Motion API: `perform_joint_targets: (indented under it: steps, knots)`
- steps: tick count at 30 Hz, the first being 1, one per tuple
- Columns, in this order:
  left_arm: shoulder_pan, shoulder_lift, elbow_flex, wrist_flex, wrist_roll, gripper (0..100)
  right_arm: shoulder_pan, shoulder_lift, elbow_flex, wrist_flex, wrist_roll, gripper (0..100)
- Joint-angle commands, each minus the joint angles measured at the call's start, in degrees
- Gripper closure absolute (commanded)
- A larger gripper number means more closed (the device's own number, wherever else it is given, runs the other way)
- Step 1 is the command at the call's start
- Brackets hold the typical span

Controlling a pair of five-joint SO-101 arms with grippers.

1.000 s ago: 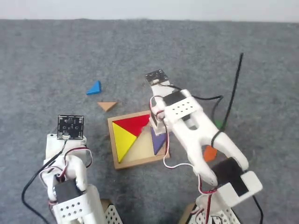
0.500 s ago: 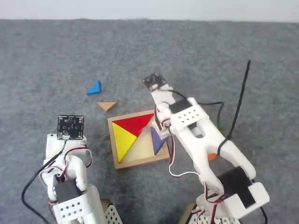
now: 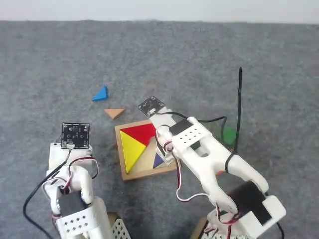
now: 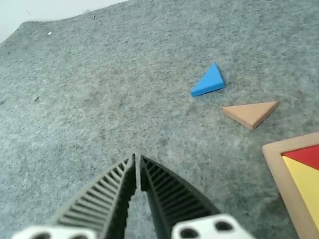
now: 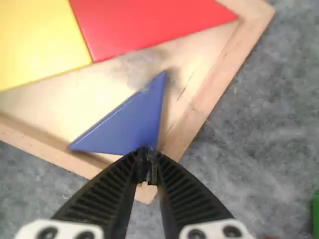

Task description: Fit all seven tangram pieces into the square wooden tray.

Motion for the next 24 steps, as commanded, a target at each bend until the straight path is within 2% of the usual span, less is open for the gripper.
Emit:
perform_joint_targets:
  steps: [1,5,9,15,24]
  knots:
    - [0.09,0.35,-0.4,0.53,-0.7,98,1.89,-4.88,-5.19,4.88,4.48,99.1]
    - [0.18,0.35,-0.4,0.53,-0.7,98,4.35,-9.36,-9.49,7.69,5.19,99.1]
    - [0.18,0.35,-0.4,0.53,-0.7,98,-1.19,-9.1,-9.49,0.22,5.19,99.1]
    - [0.18,0.35,-0.4,0.53,-0.7,98,-6.29,-0.04,-9.93,-7.96,5.27,99.1]
    - [0.09,0.35,-0.4,0.62,-0.7,98,-3.3,7.34,-9.58,-6.37,5.8,99.1]
